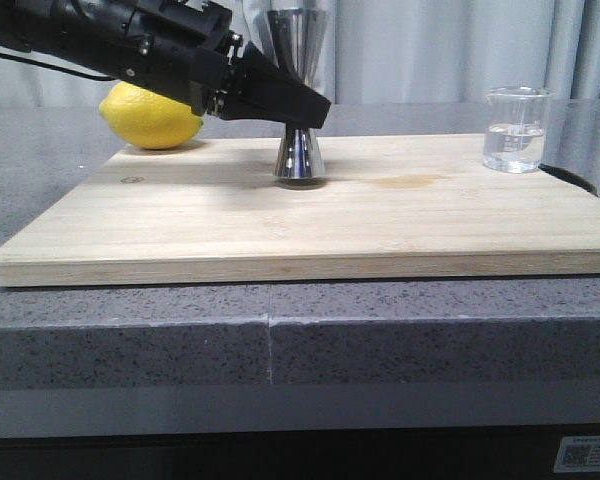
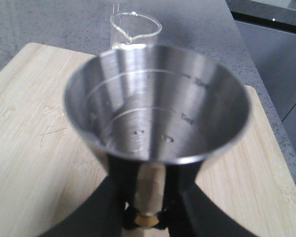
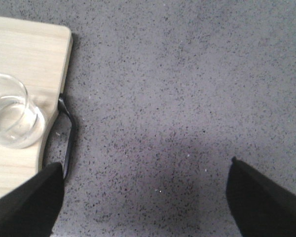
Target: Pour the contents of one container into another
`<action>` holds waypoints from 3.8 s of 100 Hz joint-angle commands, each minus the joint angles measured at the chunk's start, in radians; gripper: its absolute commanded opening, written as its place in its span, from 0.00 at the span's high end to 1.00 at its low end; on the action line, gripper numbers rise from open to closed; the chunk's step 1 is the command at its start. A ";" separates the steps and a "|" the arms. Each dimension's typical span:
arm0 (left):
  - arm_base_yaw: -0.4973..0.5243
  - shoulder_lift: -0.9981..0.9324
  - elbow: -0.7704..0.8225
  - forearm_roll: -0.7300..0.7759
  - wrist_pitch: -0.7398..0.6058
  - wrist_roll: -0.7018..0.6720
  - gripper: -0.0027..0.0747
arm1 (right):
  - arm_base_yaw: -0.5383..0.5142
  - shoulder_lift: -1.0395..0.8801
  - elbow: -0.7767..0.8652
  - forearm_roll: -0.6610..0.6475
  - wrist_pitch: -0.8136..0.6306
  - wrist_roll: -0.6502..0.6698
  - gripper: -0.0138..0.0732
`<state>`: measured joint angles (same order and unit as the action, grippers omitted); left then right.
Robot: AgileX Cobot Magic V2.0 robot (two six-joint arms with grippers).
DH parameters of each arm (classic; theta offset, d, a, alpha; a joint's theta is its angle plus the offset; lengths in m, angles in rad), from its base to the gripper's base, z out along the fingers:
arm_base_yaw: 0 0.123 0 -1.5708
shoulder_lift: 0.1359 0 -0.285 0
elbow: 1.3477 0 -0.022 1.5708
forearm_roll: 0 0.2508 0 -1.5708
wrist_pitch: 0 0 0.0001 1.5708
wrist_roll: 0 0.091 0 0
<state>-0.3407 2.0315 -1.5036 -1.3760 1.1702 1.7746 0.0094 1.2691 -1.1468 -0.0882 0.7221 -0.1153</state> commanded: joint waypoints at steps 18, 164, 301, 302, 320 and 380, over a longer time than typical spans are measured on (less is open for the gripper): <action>0.004 -0.051 -0.076 -0.059 0.063 -0.043 0.87 | -0.058 -0.022 0.035 -0.006 -0.141 -0.008 0.14; 0.004 -0.051 -0.122 -0.038 0.060 -0.052 0.90 | 0.164 -0.039 0.659 0.077 -1.156 0.020 0.15; 0.004 -0.051 -0.122 -0.037 0.060 -0.046 0.90 | 0.172 0.234 0.637 0.011 -1.575 0.115 0.15; 0.004 -0.051 -0.122 -0.037 0.060 -0.046 0.90 | 0.172 0.234 0.635 0.011 -1.575 0.115 0.15; 0.004 -0.051 -0.122 -0.035 0.060 -0.046 0.90 | 0.172 0.263 0.584 -0.014 -1.568 0.129 0.15; 0.004 -0.051 -0.122 -0.028 0.060 -0.046 0.90 | 0.172 0.325 0.526 -0.028 -1.555 0.143 0.15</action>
<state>-0.3407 2.0315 -1.5945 -1.3270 1.1843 1.7272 0.1847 1.6230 -0.5921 -0.1060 -0.7628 0.0273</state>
